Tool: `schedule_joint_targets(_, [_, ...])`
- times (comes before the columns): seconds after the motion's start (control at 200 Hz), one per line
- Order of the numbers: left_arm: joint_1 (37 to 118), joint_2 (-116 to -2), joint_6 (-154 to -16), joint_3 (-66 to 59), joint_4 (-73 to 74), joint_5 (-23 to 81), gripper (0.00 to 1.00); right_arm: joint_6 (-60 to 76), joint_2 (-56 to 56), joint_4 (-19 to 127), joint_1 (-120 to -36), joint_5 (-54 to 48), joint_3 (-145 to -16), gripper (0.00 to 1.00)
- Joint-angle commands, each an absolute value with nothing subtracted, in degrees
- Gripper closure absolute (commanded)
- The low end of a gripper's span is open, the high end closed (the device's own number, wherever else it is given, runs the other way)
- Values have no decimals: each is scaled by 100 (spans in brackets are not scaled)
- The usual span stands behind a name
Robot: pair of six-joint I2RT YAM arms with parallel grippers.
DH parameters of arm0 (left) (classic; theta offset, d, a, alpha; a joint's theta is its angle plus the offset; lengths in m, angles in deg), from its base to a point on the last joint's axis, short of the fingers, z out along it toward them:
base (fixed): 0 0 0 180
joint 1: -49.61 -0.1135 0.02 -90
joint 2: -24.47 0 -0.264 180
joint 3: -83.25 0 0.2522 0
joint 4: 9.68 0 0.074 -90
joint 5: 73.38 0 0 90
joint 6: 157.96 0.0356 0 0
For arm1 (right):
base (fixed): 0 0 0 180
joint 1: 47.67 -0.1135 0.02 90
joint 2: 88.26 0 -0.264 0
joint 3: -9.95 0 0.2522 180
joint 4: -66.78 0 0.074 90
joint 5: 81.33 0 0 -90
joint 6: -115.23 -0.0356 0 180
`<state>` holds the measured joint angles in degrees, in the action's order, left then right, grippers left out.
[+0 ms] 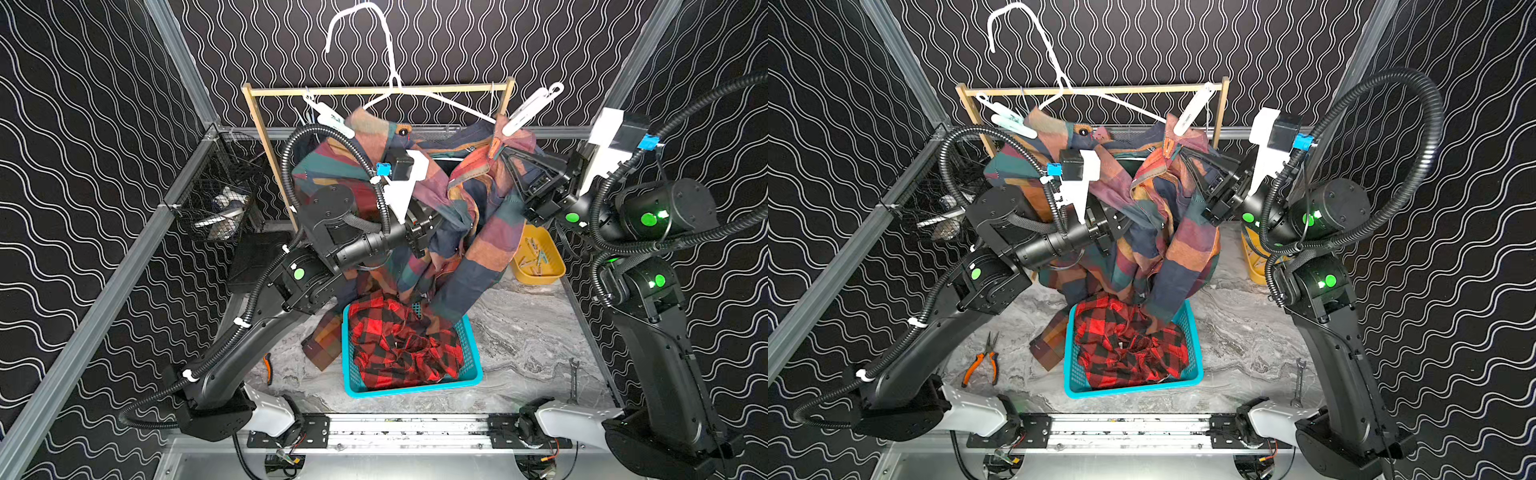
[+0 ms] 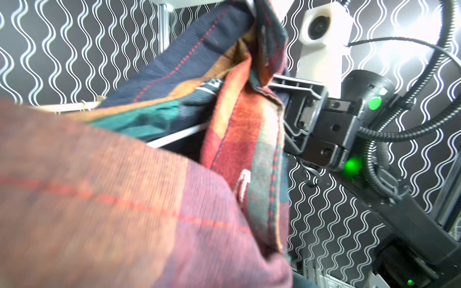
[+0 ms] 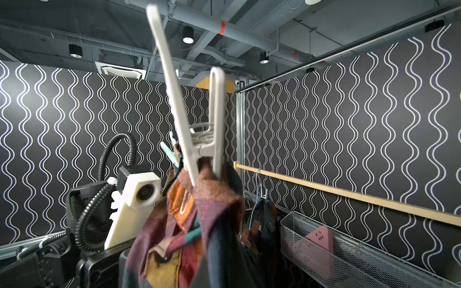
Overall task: Remove the clothespins securing long-sleeve shirts to the hanger
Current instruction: Place the long-sleeve shirt at the bin.
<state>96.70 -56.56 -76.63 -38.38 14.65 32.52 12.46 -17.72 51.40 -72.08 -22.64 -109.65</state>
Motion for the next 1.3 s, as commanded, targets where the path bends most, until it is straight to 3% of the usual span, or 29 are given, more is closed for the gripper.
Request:
schedule_joint_targets(0.0, [9783,-5492,-7377,-3729,1666,3069,100,1048,-1942,5572,-7218,-2266,-10682,100])
schedule_joint_targets(0.23, [9866,-4888,-7446,-2668,1805,2544,100,911,-2493,5586,-7211,-2071,-9397,100])
schedule_joint_targets(0.655, [9877,-3392,-8221,695,1852,1309,100,294,-3400,6270,-7054,-2276,-6940,100])
schedule_joint_targets(0.806, [9877,-3107,-8279,1091,2299,970,49,221,-3784,6747,-7048,-2340,-5953,100])
schedule_joint_targets(0.936, [9877,-2903,-7993,841,2799,802,25,423,-3849,6490,-7039,-2271,-5752,100])
schedule_joint_targets(1.006, [9875,-2879,-7763,563,3172,722,19,503,-3843,6437,-7027,-2237,-5664,100])
schedule_joint_targets(1.296, [9874,-2759,-6884,-241,3611,-53,18,677,-3787,6635,-6966,-2403,-5368,100])
